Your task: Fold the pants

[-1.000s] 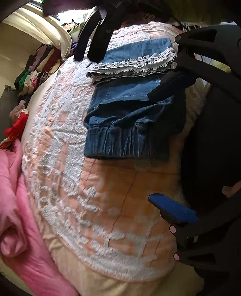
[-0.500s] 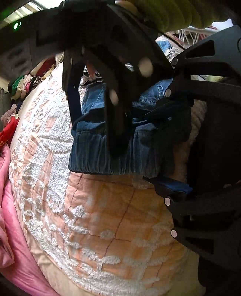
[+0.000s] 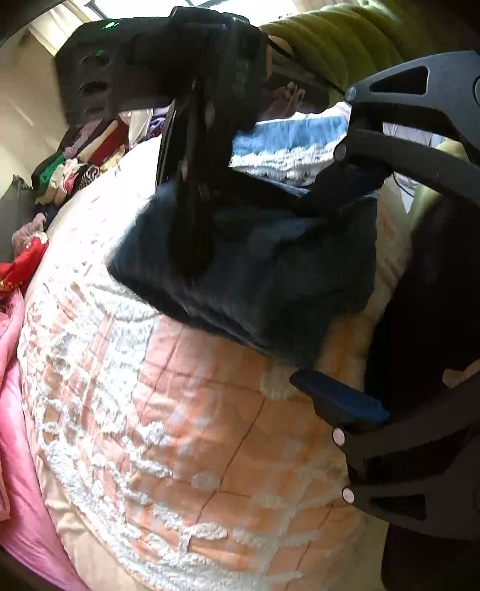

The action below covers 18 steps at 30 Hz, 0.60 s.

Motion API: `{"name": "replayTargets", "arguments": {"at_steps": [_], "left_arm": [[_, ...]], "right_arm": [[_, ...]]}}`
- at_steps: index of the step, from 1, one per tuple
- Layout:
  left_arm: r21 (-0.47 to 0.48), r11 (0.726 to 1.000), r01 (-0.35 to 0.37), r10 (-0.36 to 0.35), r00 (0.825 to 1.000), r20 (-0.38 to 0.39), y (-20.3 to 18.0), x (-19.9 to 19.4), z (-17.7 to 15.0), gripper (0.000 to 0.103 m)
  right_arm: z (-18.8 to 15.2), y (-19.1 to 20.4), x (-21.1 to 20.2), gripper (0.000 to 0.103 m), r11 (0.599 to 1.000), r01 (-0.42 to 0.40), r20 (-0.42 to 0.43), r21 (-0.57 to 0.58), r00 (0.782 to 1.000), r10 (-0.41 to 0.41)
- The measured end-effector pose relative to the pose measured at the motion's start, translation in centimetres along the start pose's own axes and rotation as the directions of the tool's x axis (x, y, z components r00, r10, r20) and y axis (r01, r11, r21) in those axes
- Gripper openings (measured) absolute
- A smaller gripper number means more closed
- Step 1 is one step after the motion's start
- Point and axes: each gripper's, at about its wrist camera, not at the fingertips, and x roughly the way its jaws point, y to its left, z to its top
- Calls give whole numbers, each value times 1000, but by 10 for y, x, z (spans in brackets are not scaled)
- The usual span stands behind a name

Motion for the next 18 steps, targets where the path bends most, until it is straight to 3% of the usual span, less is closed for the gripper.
{"name": "replayTargets", "arguments": {"at_steps": [6, 9, 11, 12, 15, 18], "left_arm": [[19, 994, 105, -105, 994, -31, -26, 8, 2, 93], [33, 988, 150, -149, 988, -49, -42, 18, 5, 93], [11, 977, 214, -212, 974, -74, -50, 28, 8, 93], [2, 972, 236, -235, 968, -83, -55, 32, 9, 92], [37, 963, 265, -262, 961, -86, -78, 36, 9, 75], [80, 956, 283, -277, 958, -79, -105, 36, 7, 71]], "right_arm": [[-19, -10, -53, 31, 999, -14, 120, 41, 993, 9], [-30, -17, -75, 31, 998, -15, 167, 55, 986, 5], [-38, -22, -89, 31, 998, -14, 193, 63, 981, 2], [-42, -24, -95, 31, 997, -12, 207, 71, 978, -3], [-49, -30, -107, 32, 996, -8, 240, 84, 971, -12], [-58, -36, -121, 39, 995, -4, 279, 97, 960, -23]]}}
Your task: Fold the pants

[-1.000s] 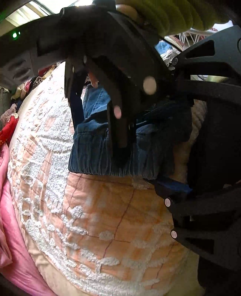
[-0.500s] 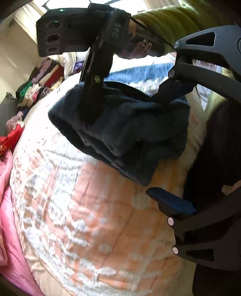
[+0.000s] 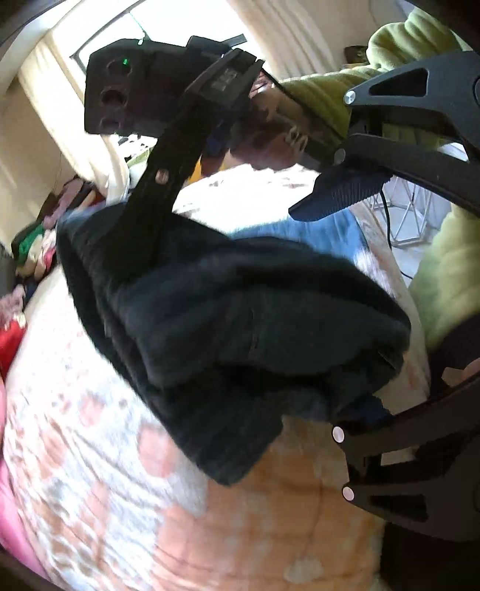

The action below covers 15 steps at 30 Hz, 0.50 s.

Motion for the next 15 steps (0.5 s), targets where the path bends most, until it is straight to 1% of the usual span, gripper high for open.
{"name": "replayTargets", "arguments": {"at_steps": [1, 2, 3, 4, 5, 7, 9, 10, 11, 13, 14, 15], "left_arm": [[13, 1000, 2, -2, 1000, 0, -5, 2, -1, 71], [40, 999, 4, -3, 1000, -2, -14, 8, 0, 71], [57, 998, 0, 0, 1000, -4, -18, 13, 0, 71], [81, 997, 2, -1, 1000, -14, -25, 21, -1, 71], [95, 995, 11, -9, 1000, -24, -28, 24, -4, 71], [122, 992, 30, -23, 998, -60, -35, 34, -10, 71], [147, 988, 37, -22, 995, -98, -40, 45, -16, 71], [152, 987, 43, -26, 994, -111, -42, 49, -19, 71], [154, 987, 48, -29, 992, -126, -43, 55, -19, 71], [167, 985, 37, -15, 991, -133, -45, 60, -19, 73], [174, 984, 27, -4, 991, -132, -45, 59, -18, 73], [175, 984, 27, -3, 991, -133, -46, 61, -18, 73]], "right_arm": [[-2, -3, -7, 48, 1000, 10, 19, 17, 1000, -11], [-6, -6, -15, 52, 999, 15, 33, 37, 999, -16], [-9, -8, -21, 64, 998, 21, 41, 52, 999, -23], [-16, -12, -33, 77, 996, 47, 63, 78, 997, -52], [-22, -16, -43, 81, 992, 78, 83, 96, 993, -86], [-40, -23, -61, 82, 978, 154, 103, 142, 980, -169], [-59, -32, -74, 84, 953, 227, 94, 200, 964, -250], [-71, -38, -78, 86, 938, 248, 83, 241, 958, -275], [-81, -42, -81, 88, 925, 261, 68, 275, 955, -290], [-96, -48, -81, 89, 909, 263, 51, 322, 954, -294], [-101, -49, -78, 90, 905, 259, 44, 339, 956, -290], [-103, -48, -76, 92, 903, 258, 40, 343, 957, -288]]}}
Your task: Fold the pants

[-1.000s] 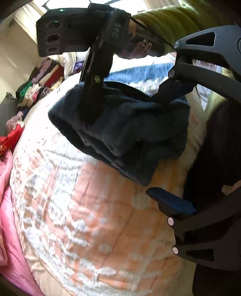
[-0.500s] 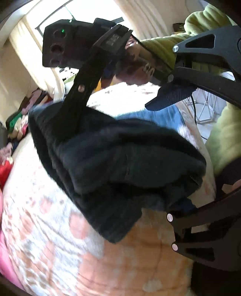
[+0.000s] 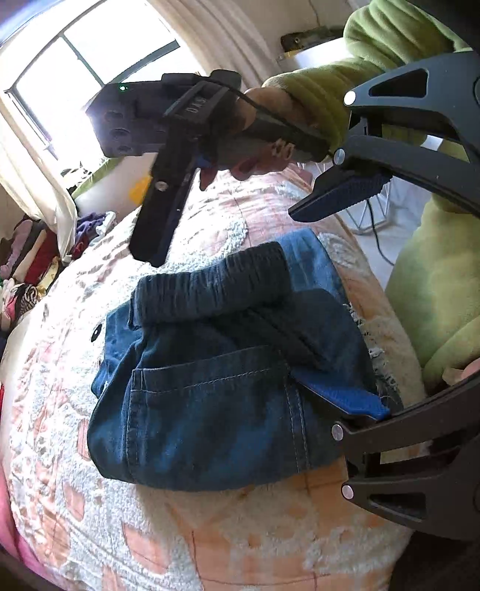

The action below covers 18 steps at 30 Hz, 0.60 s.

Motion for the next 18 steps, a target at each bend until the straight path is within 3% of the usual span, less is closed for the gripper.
{"name": "replayTargets", "arguments": {"at_steps": [1, 4, 5, 6, 8, 11, 12, 14, 18], "left_arm": [[-1, 1000, 0, 0, 1000, 0, 0, 1, 0, 73], [1, 1000, -6, 6, 1000, 1, -5, 2, 3, 73], [2, 1000, -7, 7, 1000, 1, -5, 1, 2, 73], [5, 1000, -13, 13, 1000, 0, -5, 1, 3, 75], [10, 1000, -23, 23, 1000, -1, -12, 2, -3, 77], [26, 999, -36, 36, 999, 4, -11, 6, -4, 78], [27, 999, -38, 38, 999, 5, -10, 6, -4, 78], [34, 998, -54, 53, 999, 8, -12, 6, -3, 78], [51, 995, -83, 83, 996, 16, -13, 2, -5, 80]], "right_arm": [[-4, -1, 3, 96, 1000, -1, -3, 4, 1000, 1], [-7, 4, 21, 93, 1000, -6, -40, -2, 999, 6], [-8, 9, 27, 80, 1000, -16, -55, -25, 998, 15], [-8, 16, 31, 44, 998, -10, -67, -60, 998, 6], [-8, 28, 29, 34, 992, -76, -61, -99, 996, 71], [-8, 28, 11, 34, 986, -130, -7, -104, 992, 130], [-8, 24, 10, 34, 991, -91, -3, -101, 996, 91], [-11, 9, 19, 34, 994, 62, -38, -89, 997, -66], [-16, 2, 22, 40, 993, 104, -43, -52, 993, -107]]}}
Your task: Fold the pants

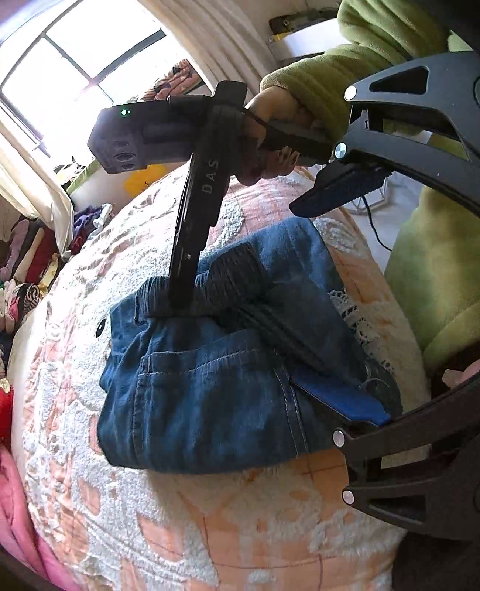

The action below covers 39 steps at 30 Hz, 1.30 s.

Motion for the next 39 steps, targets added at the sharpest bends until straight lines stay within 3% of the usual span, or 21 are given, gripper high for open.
{"name": "replayTargets", "arguments": {"at_steps": [8, 11, 14, 25, 33, 39], "left_arm": [[35, 998, -60, 59, 998, 32, -6, -12, -1, 81], [41, 996, -79, 77, 996, 51, -7, -18, 0, 90], [49, 994, -99, 96, 993, 71, -10, -27, -1, 92], [45, 984, -174, 168, 979, 114, -9, -40, 3, 93], [34, 972, -231, 225, 966, 130, -2, -43, 3, 93], [-7, 948, -318, 316, 939, 133, 18, -43, 8, 93]], "right_arm": [[6, 8, -30, 76, 998, 56, 69, -18, 996, -54], [7, 11, -44, 83, 997, 75, 105, -18, 992, -73], [5, 16, -58, 91, 996, 88, 139, -25, 987, -84], [-13, 41, -97, 97, 979, 169, 219, -112, 965, -142], [-30, 30, -105, 97, 977, 203, 213, -67, 959, -185], [-33, 24, -96, 97, 981, 192, 202, -18, 962, -184]]}}
